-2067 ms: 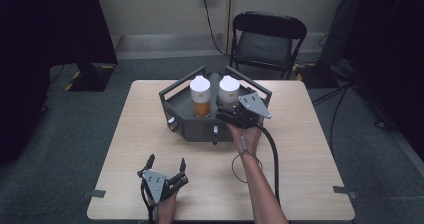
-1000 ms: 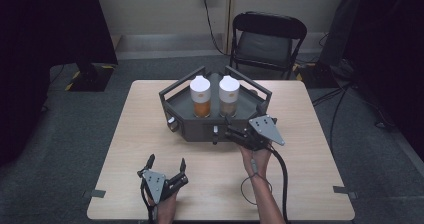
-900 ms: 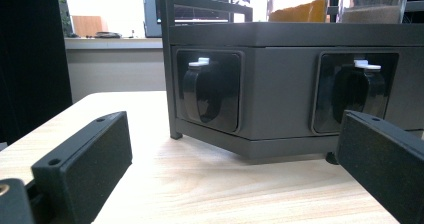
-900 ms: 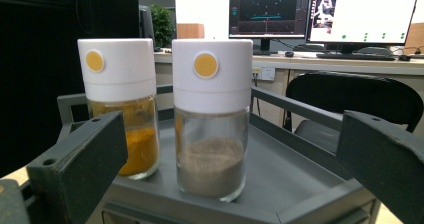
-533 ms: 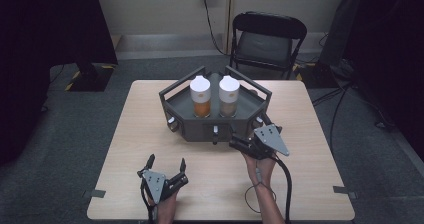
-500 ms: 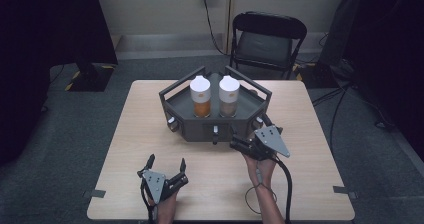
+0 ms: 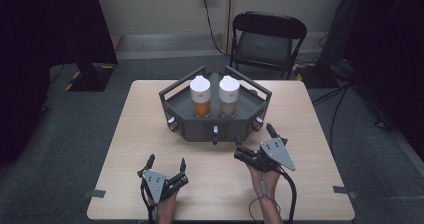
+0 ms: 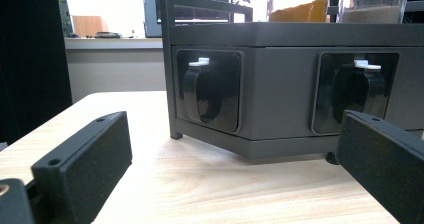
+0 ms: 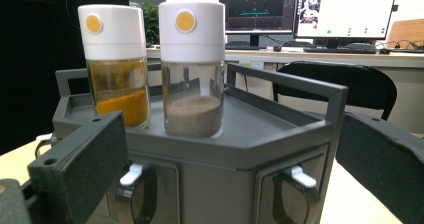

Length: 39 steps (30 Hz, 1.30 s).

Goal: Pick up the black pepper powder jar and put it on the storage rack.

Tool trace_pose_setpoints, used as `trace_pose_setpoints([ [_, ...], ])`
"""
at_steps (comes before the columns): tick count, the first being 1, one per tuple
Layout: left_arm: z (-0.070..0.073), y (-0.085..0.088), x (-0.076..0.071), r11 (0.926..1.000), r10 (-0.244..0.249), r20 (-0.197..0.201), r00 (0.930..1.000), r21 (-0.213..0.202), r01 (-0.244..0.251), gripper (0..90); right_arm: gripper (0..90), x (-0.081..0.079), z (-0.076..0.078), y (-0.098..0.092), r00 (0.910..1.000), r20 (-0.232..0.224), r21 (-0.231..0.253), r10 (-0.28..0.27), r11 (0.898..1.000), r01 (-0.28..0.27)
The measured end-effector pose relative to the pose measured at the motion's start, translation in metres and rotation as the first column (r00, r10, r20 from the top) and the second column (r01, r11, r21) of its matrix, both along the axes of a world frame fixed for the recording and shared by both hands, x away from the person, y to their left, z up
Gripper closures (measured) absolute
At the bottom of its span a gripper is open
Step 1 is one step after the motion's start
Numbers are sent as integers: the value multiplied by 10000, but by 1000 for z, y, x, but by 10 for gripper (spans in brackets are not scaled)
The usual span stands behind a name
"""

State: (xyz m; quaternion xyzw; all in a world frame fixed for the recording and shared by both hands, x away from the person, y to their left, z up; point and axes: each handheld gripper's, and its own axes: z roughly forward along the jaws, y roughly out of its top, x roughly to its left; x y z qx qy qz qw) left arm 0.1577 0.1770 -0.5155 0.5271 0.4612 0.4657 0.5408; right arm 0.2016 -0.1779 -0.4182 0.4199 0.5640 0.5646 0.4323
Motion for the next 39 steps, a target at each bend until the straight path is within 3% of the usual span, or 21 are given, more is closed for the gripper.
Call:
trace_pose_setpoints([
  [39,0,0,0,10000,-1,0,10000,-2,1,9,0,-47,-53,-6,9989,-51,229,-470,9986,472],
])
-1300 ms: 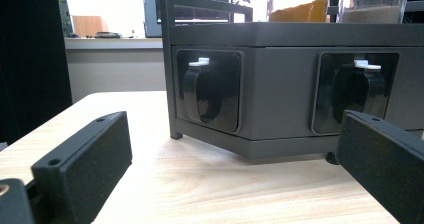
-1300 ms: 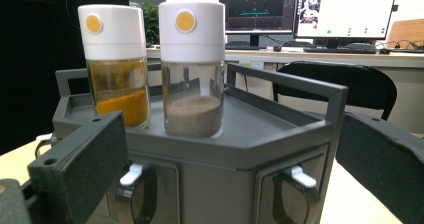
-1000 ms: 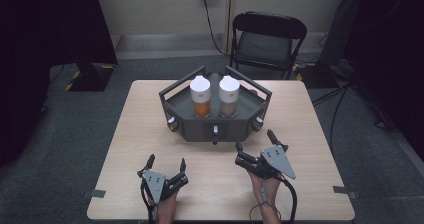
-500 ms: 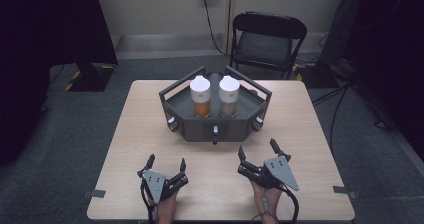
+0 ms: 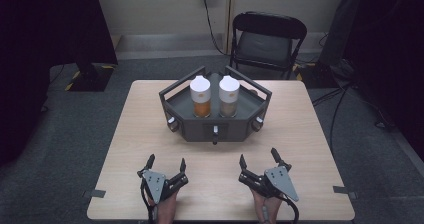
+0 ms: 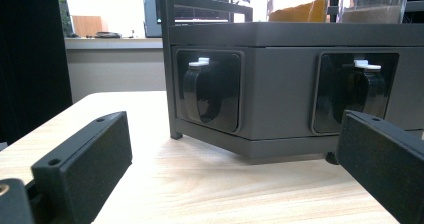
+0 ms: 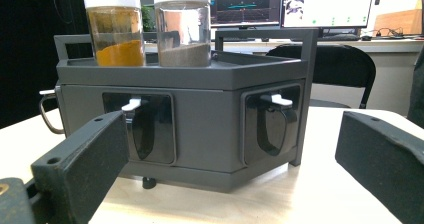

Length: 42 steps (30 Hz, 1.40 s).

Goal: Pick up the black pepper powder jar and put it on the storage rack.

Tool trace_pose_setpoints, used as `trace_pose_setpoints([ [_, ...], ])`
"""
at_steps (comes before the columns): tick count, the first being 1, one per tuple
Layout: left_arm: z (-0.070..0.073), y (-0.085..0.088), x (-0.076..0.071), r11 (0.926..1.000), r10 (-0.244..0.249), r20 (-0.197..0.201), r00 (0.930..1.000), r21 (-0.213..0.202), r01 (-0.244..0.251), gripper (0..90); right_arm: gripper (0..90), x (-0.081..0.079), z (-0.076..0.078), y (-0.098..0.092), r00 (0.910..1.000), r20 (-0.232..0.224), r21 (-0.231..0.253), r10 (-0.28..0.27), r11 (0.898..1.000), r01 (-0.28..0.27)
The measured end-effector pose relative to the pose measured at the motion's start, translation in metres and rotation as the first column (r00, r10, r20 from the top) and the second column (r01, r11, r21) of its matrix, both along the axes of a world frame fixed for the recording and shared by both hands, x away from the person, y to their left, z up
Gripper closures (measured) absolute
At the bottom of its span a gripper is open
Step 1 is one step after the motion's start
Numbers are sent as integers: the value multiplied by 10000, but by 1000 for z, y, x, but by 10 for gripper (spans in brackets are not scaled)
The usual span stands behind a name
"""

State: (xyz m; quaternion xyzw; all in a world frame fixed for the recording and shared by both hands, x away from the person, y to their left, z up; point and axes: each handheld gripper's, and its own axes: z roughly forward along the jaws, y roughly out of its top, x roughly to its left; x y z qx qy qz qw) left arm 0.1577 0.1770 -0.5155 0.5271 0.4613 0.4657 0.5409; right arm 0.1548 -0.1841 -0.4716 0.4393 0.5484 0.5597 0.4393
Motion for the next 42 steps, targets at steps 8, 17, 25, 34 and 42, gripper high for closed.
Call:
trace_pose_setpoints([
  [8,0,0,0,10000,0,2,10000,-1,0,9,0,-6,-10,0,9999,-96,62,-85,9999,85],
  [17,0,0,0,10000,2,1,10000,-2,-2,8,0,-11,-21,1,9997,-131,-47,-203,9998,202],
  [25,0,0,0,10000,1,1,10000,-3,-1,8,0,-11,-29,3,9992,-229,-171,-319,9994,315],
  [34,0,0,0,10000,12,0,10000,0,-12,9,0,-10,-34,2,9991,-273,-75,-310,9995,308],
  [42,0,0,0,10000,11,1,10000,0,-11,9,0,-13,-38,3,9995,-3,-194,-316,9993,316],
])
